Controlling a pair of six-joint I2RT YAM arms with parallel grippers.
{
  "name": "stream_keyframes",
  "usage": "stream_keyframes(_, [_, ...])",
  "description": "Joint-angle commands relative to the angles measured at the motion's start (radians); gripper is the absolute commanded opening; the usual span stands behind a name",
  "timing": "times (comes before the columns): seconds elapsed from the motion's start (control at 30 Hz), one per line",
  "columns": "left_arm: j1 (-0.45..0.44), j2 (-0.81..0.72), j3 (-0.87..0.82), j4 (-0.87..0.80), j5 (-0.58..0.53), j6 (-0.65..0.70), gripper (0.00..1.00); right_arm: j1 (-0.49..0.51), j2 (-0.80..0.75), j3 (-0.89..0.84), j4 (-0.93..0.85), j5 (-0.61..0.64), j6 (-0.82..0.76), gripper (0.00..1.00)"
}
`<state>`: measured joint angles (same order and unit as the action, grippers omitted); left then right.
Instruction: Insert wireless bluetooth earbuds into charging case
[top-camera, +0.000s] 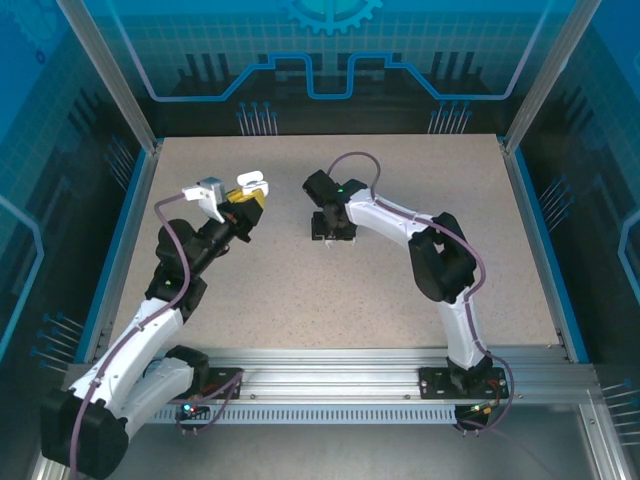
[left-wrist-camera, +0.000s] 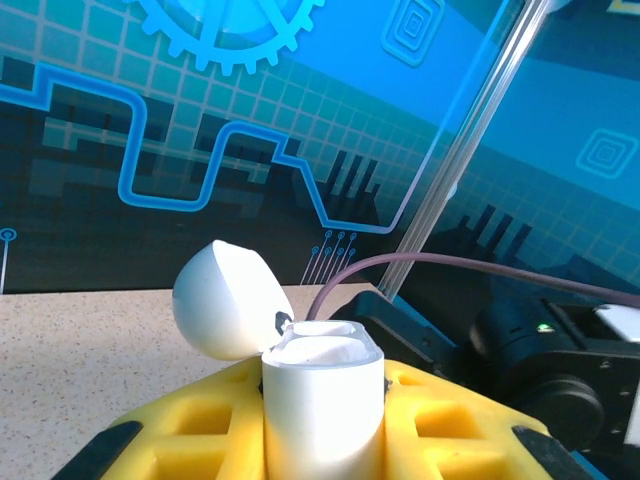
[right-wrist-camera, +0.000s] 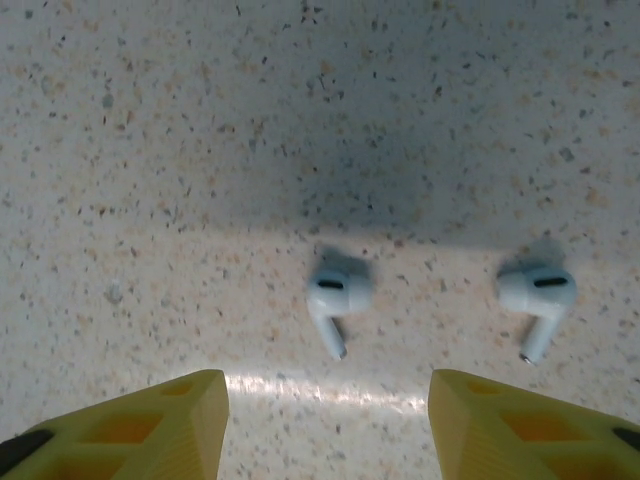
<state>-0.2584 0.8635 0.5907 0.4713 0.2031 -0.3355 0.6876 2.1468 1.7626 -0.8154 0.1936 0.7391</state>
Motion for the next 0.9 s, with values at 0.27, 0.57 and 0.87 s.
stream_keyframes(0.27, [-0.018, -0.034, -0.011, 0.049, -0.042, 0.003, 0.0, 0.012, 0.161, 0.178, -0.122, 0.04, 0.057, 0.51])
stream_keyframes(0.57, [-0.022, -0.046, -0.011, 0.035, -0.047, 0.024, 0.0, 0.013, 0.22, 0.209, -0.14, 0.05, 0.07, 0.51])
stream_keyframes(0.87, [-0.027, -0.042, -0.008, 0.032, -0.042, 0.028, 0.0, 0.014, 0.232, 0.191, -0.131, 0.046, 0.067, 0.47])
